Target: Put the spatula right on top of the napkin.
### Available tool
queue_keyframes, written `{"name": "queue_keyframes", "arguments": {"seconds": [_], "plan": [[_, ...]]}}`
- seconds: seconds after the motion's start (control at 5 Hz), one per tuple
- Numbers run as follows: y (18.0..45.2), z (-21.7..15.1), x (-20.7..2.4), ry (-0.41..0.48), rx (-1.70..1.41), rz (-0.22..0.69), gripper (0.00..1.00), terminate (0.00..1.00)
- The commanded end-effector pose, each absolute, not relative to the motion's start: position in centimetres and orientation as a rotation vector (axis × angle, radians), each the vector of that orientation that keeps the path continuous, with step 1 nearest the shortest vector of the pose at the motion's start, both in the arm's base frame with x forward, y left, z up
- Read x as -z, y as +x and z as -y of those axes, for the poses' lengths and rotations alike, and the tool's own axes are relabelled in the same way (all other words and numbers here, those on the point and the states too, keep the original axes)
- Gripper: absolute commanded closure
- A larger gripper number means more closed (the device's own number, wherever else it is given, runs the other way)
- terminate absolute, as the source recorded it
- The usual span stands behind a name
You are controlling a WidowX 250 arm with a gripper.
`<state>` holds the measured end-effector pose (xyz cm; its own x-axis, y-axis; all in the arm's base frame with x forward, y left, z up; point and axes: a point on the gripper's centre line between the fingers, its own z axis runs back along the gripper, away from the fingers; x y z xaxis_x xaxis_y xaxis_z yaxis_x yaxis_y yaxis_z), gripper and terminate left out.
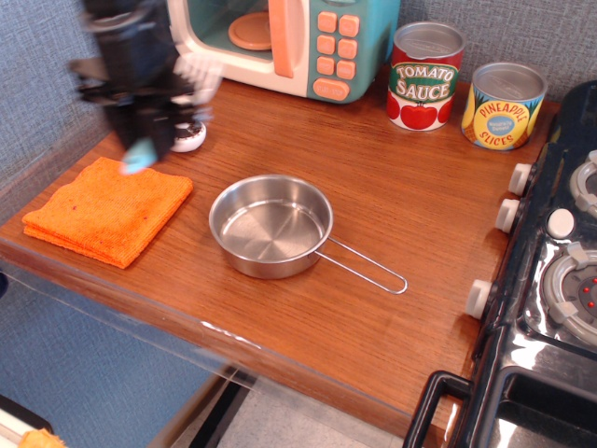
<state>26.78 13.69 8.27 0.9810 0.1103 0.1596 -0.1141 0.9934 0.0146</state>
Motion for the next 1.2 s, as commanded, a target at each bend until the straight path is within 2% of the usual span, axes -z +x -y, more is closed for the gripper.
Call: {"name": "queue_keyframes", "arguments": {"seconds": [0.0,0.2,0.4,0.8,1.0], "plan": [[26.5,-19.1,-4.9,0.011,0.016,0.207,1.0,0.0],[26.6,-18.3,-4.1,0.004,0.058,0.168,1.0,0.0],[25.6,-17.4,-4.1,0.008,0.041,0.13,1.0,0.0],[23.3,-16.1,-5.7,0.014,-0.004,0.132,1.0,0.0],[23.2,-16.0,-5.8,0.022,-0.038,0.131,0.0,0.0]]}}
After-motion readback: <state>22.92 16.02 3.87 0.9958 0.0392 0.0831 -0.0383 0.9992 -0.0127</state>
